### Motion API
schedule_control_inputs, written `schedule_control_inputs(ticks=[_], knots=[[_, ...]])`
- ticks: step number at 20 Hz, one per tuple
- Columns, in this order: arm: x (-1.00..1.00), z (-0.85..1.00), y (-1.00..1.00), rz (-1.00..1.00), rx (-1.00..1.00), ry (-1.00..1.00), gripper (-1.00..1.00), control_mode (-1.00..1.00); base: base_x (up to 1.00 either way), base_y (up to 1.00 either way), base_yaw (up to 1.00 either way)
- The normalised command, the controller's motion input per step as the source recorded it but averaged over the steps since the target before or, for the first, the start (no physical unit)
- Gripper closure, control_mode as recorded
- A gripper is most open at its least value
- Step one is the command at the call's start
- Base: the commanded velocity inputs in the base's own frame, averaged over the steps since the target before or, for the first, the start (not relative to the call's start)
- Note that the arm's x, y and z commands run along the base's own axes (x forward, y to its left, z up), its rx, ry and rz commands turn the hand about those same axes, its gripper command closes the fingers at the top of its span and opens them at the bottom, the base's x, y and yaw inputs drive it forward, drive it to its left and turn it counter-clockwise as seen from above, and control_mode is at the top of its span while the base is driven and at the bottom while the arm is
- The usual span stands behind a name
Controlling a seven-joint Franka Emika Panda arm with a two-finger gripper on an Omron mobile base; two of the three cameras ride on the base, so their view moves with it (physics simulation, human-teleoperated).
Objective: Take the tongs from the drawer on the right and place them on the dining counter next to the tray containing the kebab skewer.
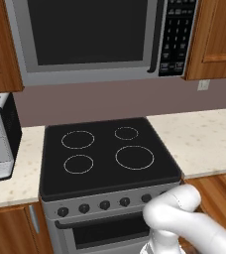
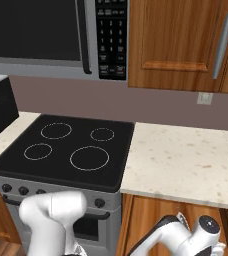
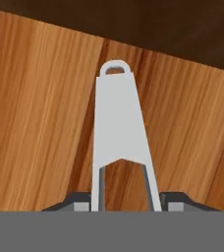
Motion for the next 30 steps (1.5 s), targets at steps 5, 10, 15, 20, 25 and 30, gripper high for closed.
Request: schedule_control_inputs(ticks=[5, 10, 15, 20, 25, 30], knots=[[-0.04, 1.00, 0.55, -0.03, 0.00, -0.06, 1.00, -1.00, 0.00, 0.00, 0.00], [-0.01, 1.00, 0.87, -0.01, 0.00, -0.10, 1.00, -1.00, 0.00, 0.00, 0.00], [0.00, 1.00, 0.98, -0.05, 0.00, -0.10, 1.00, -1.00, 0.00, 0.00, 0.00], [0.00, 1.00, 1.00, -0.12, 0.00, -0.12, 1.00, -1.00, 0.00, 0.00, 0.00], [0.11, 1.00, 1.00, -0.24, -0.01, -0.15, 1.00, -1.00, 0.00, 0.00, 0.00], [0.06, 0.77, 1.00, -0.46, 0.00, -0.20, 1.00, -1.00, 0.00, 0.00, 0.00]])
